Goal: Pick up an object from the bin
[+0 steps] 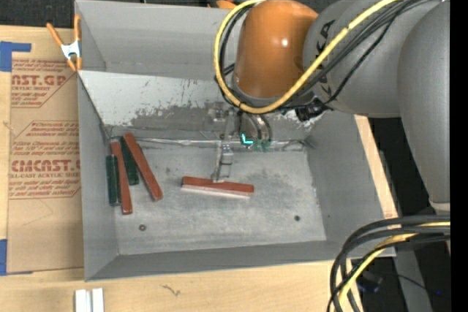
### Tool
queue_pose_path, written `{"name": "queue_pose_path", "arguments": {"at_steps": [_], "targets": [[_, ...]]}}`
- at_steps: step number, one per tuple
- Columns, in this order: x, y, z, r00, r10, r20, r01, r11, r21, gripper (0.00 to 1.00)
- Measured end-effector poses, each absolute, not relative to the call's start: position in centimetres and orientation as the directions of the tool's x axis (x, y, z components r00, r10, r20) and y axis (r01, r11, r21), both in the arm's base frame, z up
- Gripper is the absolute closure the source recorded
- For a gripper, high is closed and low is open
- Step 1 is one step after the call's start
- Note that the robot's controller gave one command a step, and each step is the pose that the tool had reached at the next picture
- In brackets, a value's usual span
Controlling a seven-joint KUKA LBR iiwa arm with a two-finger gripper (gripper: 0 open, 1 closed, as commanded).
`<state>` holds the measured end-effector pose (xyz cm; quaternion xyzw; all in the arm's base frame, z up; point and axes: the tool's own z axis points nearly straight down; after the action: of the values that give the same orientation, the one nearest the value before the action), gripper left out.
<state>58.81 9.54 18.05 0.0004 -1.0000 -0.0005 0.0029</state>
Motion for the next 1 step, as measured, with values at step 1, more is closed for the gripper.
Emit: {"name": "queue_pose_path", "arguments": {"at_steps": [1], "targets": [[55.91, 6.57, 6.52, -0.999, -0.046, 0.007, -0.046, 0.999, 0.0, 0.0]]}}
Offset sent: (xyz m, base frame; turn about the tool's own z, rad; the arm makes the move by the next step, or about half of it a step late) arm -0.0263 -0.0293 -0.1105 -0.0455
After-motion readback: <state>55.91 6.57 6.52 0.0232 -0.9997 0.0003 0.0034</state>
